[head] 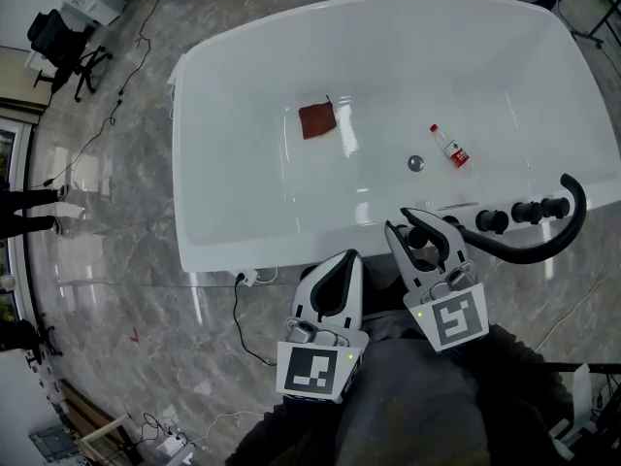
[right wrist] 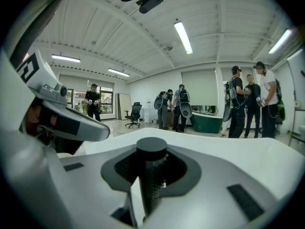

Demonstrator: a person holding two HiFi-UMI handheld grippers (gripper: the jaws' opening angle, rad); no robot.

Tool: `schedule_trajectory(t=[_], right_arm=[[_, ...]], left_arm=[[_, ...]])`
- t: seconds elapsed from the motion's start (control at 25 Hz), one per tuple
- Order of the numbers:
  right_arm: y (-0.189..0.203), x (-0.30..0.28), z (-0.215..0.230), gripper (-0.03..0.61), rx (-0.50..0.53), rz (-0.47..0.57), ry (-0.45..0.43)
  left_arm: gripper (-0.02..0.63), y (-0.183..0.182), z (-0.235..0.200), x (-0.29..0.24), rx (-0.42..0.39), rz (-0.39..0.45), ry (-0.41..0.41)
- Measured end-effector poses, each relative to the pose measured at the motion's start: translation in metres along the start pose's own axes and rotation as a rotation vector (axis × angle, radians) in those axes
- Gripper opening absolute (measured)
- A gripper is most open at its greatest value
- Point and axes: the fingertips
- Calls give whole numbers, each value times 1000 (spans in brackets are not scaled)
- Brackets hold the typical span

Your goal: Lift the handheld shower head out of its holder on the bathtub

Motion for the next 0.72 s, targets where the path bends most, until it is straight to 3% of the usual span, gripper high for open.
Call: schedule_trajectory(t=[0.72], right_arm=[[-107, 20, -12, 103, 25, 22, 15]], left_arm=[[3, -93, -6, 43, 14, 34, -6]])
Point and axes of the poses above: the fingertips, and each gripper's own axes: x backward along the fingers, z to its right, y out of its underside, and after that the axes turned 12 degrees about -y, right-handed
